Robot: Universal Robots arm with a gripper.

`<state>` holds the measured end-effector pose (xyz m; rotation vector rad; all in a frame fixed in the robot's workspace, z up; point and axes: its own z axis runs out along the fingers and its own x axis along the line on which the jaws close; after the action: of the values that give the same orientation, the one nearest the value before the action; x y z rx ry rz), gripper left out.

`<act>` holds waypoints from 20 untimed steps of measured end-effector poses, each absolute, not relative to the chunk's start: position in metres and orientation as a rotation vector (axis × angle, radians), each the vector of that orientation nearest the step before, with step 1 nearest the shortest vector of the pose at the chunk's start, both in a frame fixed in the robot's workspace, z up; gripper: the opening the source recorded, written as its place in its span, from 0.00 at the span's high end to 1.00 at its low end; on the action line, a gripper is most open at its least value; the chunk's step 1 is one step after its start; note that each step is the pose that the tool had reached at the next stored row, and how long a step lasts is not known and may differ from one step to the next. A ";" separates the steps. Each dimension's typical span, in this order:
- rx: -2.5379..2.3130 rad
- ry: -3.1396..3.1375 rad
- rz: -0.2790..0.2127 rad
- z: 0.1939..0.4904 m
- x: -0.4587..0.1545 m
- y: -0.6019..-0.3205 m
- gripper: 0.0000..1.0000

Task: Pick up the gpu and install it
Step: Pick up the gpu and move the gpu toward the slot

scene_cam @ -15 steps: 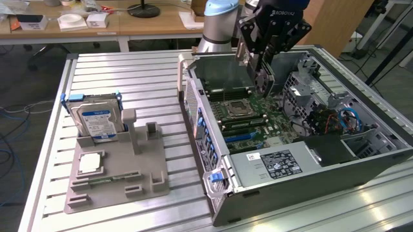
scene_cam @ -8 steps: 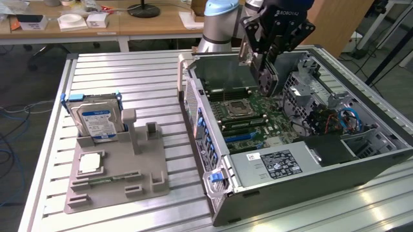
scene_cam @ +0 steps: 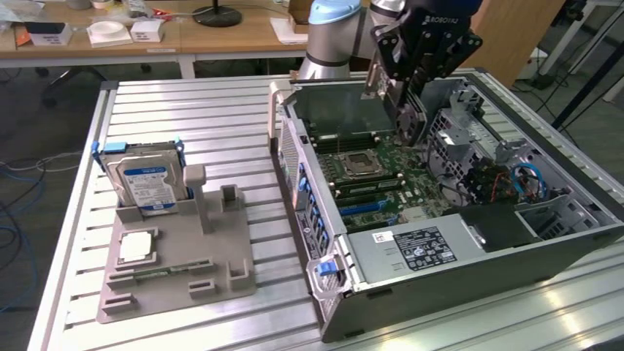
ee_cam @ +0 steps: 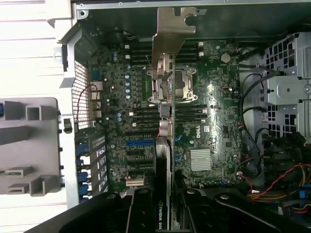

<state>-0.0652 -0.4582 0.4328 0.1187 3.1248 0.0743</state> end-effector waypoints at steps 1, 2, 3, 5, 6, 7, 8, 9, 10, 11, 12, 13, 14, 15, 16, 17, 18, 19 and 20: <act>0.119 3.125 0.074 0.433 -0.064 -0.458 0.74; 0.119 3.125 0.074 0.433 -0.063 -0.458 0.74; 0.119 3.125 0.074 0.433 -0.062 -0.458 0.74; 0.119 3.125 0.074 0.433 -0.060 -0.458 0.74; 0.119 3.125 0.074 0.433 -0.059 -0.458 0.74; 0.119 3.125 0.074 0.433 -0.058 -0.458 0.74; 0.119 3.125 0.074 0.433 -0.057 -0.458 0.74; 0.119 3.125 0.074 0.433 -0.056 -0.458 0.74; 0.119 3.125 0.074 0.433 -0.055 -0.458 0.74; 0.119 3.125 0.074 0.433 -0.053 -0.458 0.74; 0.119 3.125 0.074 0.433 -0.052 -0.458 0.74; 0.119 3.125 0.074 0.433 -0.051 -0.458 0.74; 0.119 3.125 0.074 0.433 -0.049 -0.458 0.74; 0.119 3.125 0.074 0.433 -0.048 -0.458 0.74; 0.119 3.125 0.074 0.433 -0.047 -0.458 0.74; 0.119 3.125 0.074 0.433 -0.045 -0.458 0.74; 0.119 3.125 0.074 0.433 -0.044 -0.458 0.74; 0.119 3.125 0.074 0.433 -0.042 -0.458 0.74; 0.119 3.125 0.074 0.433 -0.041 -0.458 0.74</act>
<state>-0.0411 -0.4583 0.4327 0.1189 3.1248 0.0744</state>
